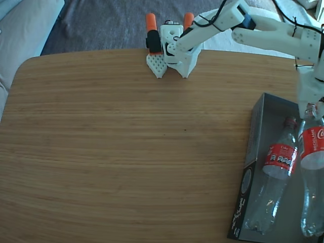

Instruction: Grasp the bottles and put them in the box.

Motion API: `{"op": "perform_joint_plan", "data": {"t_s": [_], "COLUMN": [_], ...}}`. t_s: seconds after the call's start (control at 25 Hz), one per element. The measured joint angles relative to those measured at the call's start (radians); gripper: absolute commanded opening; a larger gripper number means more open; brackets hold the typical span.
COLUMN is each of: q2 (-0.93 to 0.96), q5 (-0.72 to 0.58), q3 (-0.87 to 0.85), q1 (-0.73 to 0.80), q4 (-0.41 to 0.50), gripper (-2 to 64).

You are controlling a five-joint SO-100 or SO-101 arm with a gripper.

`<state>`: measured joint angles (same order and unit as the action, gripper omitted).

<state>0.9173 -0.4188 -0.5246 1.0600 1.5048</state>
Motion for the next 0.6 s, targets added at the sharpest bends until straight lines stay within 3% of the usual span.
{"op": "perform_joint_plan", "data": {"t_s": [0.44, 0.6], "q2": [0.0, -0.003], "q5": [0.0, 0.0], "q3": [0.029, 0.029], "q1": [-0.002, -0.02], "q4": [-0.002, -0.043], "gripper": [-0.3, -0.3]}}
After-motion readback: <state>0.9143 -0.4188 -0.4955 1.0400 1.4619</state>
